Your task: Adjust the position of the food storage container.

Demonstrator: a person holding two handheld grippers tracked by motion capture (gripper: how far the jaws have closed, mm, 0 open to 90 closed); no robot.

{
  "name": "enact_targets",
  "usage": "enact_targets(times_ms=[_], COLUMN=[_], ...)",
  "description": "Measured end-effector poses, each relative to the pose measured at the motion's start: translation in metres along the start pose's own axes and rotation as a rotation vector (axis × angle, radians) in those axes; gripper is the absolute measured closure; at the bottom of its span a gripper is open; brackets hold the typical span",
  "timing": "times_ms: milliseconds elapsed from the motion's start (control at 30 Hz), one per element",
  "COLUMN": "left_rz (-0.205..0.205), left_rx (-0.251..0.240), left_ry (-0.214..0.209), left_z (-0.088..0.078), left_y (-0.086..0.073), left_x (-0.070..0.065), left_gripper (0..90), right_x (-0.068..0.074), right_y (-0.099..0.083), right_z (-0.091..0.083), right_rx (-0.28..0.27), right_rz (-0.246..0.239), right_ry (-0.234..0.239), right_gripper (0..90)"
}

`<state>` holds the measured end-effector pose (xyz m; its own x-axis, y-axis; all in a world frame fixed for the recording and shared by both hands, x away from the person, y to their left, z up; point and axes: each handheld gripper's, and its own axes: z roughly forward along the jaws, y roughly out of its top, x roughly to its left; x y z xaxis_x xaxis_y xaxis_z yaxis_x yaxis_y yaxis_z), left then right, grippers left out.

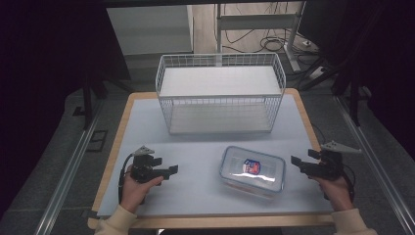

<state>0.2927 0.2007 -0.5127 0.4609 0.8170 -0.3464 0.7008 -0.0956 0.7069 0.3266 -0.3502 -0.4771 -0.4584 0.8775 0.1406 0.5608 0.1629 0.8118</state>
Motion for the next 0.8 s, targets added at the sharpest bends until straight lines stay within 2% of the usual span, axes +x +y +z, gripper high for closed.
enact_targets(times_ms=[167,367,533,633,800], left_rz=[0.001,0.027,0.032,0.027,0.021], left_rx=[-0.007,0.004,0.009,0.011,0.004], left_ry=[0.005,0.007,0.005,0.006,0.006], left_z=[-0.003,-0.002,0.000,0.001,-0.001], left_y=[-0.002,-0.005,-0.005,-0.004,-0.005], left_x=[0.000,-0.003,-0.005,-0.004,-0.003], left_gripper=[17.3,17.3,17.4,17.4,17.4], right_x=[-0.001,0.002,0.002,-0.001,0.001], right_y=[0.000,0.001,0.000,-0.001,-0.004], right_z=[0.000,-0.001,-0.004,-0.007,-0.013], right_rx=[0.003,0.007,0.013,0.021,0.090], right_rz=[0.000,-0.018,-0.011,-0.015,-0.033], right_ry=[-0.004,-0.014,-0.005,-0.010,-0.041], right_gripper=[19.5,20.1,24.0,32.8,64.6])
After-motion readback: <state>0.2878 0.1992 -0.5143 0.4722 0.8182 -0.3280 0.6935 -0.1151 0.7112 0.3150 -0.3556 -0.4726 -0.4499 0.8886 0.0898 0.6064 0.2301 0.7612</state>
